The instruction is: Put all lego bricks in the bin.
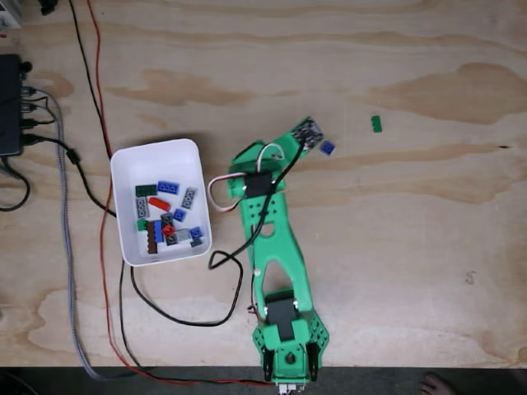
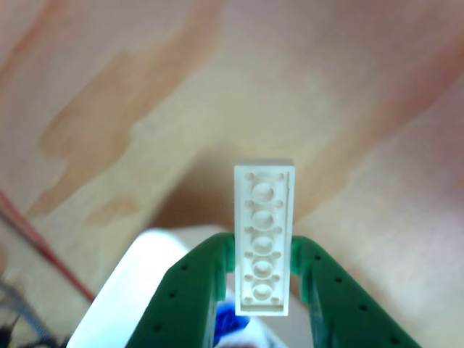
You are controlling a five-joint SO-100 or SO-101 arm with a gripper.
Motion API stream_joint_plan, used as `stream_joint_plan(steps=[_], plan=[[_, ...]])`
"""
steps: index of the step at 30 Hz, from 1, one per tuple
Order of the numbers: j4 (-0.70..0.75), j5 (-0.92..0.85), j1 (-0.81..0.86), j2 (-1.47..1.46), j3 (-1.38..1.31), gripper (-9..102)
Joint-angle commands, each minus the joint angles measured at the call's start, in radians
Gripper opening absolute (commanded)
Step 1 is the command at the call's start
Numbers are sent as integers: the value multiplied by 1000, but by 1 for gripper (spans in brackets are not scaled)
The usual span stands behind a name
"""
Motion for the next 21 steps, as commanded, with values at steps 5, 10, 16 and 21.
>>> stream_joint_plan(steps=[5,10,16,21], plan=[[124,110,-520,-103,-173,1],[138,61,-512,-229,-153,31],[92,75,-118,61,-170,29],[-95,-571,342,150,225,27]])
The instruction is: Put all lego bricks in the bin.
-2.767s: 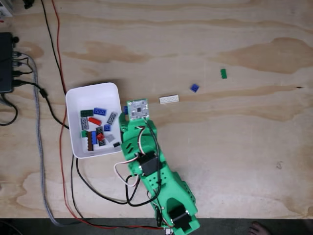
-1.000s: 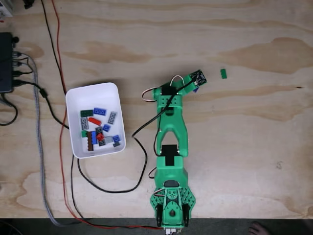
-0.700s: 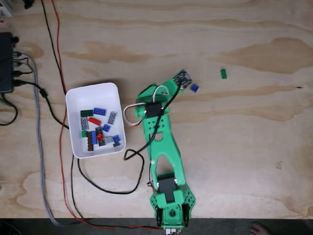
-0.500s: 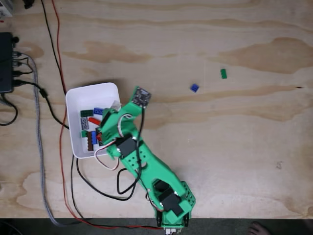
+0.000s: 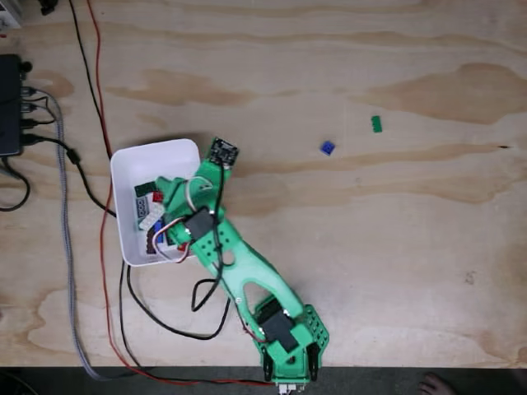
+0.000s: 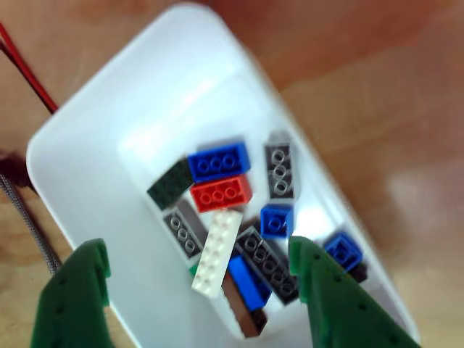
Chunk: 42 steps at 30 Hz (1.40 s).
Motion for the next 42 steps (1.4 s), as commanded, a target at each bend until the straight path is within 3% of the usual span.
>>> stream_joint_plan(steps=[1,5,9,17,28,31,35,40,42], plan=[[-184,-618,595,143,250,26],[-488,-833,736,-17,448,24],[-747,-861,802,-150,486,24],[-1022,-873,839,-318,459,24],[-1095,-868,815,-471,374,21],[-1089,-870,801,-486,353,15],[-1034,-859,782,-433,364,0],[-945,-813,730,-284,405,0],[-839,-742,693,-140,407,0]])
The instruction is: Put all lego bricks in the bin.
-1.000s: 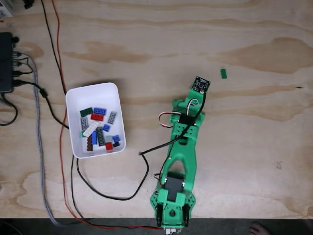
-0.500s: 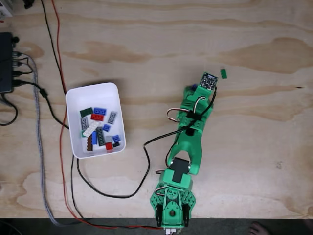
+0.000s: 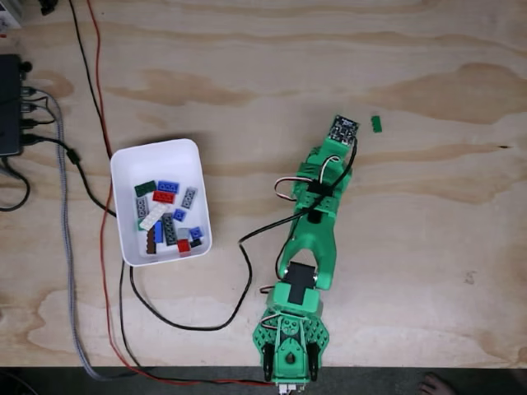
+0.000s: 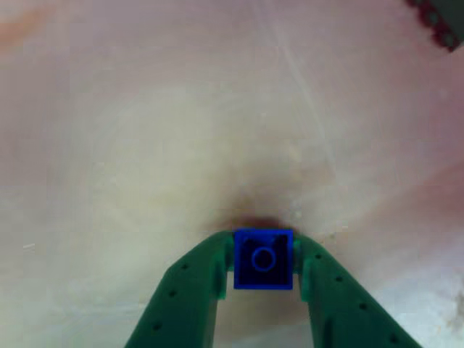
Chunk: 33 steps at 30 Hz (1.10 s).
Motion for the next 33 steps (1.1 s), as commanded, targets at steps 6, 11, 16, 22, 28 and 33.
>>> stream_joint_plan(steps=[6,11,16,22,28,33], plan=[[687,436,-397,910,-153,0],[1026,753,-871,623,-377,0],[957,854,-1051,370,-403,0],[945,844,-992,331,-413,28],[887,607,-537,739,-362,28],[356,-104,-49,683,198,24]])
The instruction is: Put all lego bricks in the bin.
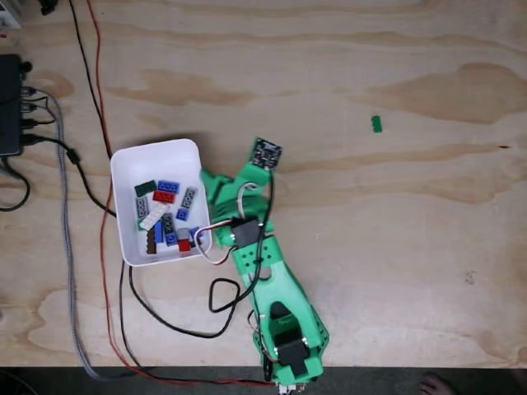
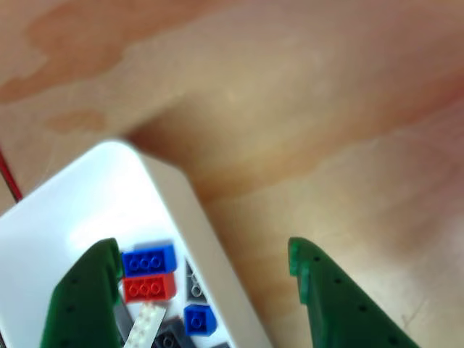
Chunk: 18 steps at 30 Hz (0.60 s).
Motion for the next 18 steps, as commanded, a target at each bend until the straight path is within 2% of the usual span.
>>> stream_joint_plan(steps=[1,2,4,7,14,18], plan=[[-634,-733,511,-34,479,23],[-815,-793,552,-92,577,23],[-1085,-841,591,-202,696,24],[-1223,-827,621,-350,693,24],[-1278,-808,742,-604,449,24],[-1420,-819,779,-752,333,23]])
